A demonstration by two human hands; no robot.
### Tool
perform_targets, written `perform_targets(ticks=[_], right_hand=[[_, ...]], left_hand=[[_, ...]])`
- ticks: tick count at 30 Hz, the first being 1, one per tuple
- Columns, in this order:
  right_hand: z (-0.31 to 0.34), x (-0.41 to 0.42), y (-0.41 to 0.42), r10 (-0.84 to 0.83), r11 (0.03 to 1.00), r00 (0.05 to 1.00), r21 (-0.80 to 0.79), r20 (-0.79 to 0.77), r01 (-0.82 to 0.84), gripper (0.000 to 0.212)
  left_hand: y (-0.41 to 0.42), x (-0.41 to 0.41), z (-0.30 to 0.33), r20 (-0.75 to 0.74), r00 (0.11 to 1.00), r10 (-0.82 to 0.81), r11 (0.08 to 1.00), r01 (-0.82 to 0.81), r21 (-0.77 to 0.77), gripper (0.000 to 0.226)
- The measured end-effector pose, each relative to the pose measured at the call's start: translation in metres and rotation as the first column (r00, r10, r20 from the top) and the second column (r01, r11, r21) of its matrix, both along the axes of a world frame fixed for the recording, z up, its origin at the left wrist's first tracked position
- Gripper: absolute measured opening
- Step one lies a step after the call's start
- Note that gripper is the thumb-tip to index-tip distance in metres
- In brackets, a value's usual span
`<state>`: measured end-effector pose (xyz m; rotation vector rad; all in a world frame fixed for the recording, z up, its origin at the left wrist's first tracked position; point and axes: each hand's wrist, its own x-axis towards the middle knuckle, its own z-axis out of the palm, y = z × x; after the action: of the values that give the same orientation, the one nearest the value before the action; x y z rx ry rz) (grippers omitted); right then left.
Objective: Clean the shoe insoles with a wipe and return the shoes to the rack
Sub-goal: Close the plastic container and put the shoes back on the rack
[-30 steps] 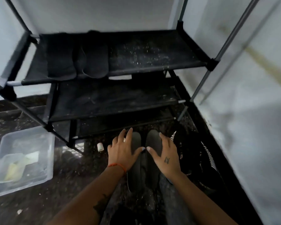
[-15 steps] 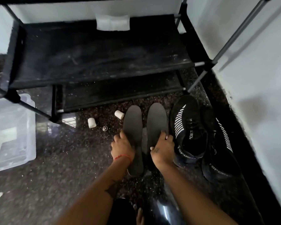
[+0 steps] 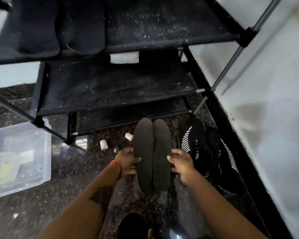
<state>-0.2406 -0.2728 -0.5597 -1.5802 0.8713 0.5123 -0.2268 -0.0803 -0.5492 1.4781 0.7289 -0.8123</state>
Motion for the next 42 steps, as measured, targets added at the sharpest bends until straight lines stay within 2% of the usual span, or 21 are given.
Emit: perform_targets(ticks=[3, 6, 16, 22, 26, 32, 37, 40, 42], right_hand=[[0.037, 0.000, -0.011, -0.011, 0.991, 0.999, 0.132, 0.053, 0.004, 0.023], [0.080, -0.001, -0.021, 0.033, 0.985, 0.991, 0.162, 0.128, -0.053, 0.021], [0.218, -0.010, -0.056, 0.165, 0.973, 0.942, 0.106, 0.292, -0.203, 0.020], [0.284, -0.004, -0.070, 0.177, 0.964, 0.894, 0.109, 0.412, -0.241, 0.017], [0.318, 0.028, -0.068, 0.195, 0.967, 0.864, 0.055, 0.465, -0.248, 0.015], [0.335, 0.104, -0.052, 0.228, 0.970, 0.827, -0.046, 0.513, -0.239, 0.017], [0.319, 0.166, -0.036, 0.252, 0.966, 0.826, -0.085, 0.504, -0.244, 0.018], [0.304, 0.195, -0.030, 0.242, 0.969, 0.834, -0.082, 0.496, -0.232, 0.030], [0.297, 0.209, -0.027, 0.256, 0.966, 0.835, -0.101, 0.486, -0.237, 0.031]], left_hand=[[0.006, 0.003, 0.037, 0.052, 0.999, -0.013, 0.999, 0.015, -0.041, 0.022], [0.007, 0.006, 0.076, 0.091, 0.996, -0.003, 0.995, 0.012, -0.097, 0.022], [-0.006, -0.015, 0.207, 0.200, 0.979, -0.027, 0.970, 0.074, -0.232, 0.034], [-0.004, -0.012, 0.275, 0.363, 0.928, -0.090, 0.960, 0.178, -0.217, 0.032], [-0.001, 0.019, 0.308, 0.444, 0.894, -0.059, 0.974, 0.150, -0.173, 0.028], [0.000, 0.085, 0.329, 0.486, 0.874, -0.015, 0.993, 0.069, -0.095, 0.015], [-0.006, 0.133, 0.319, 0.486, 0.873, 0.042, 0.997, -0.005, -0.077, 0.020], [-0.010, 0.154, 0.309, 0.475, 0.879, 0.049, 0.998, -0.023, -0.061, 0.017], [-0.008, 0.167, 0.302, 0.471, 0.881, 0.043, 0.998, -0.016, -0.062, 0.019]])
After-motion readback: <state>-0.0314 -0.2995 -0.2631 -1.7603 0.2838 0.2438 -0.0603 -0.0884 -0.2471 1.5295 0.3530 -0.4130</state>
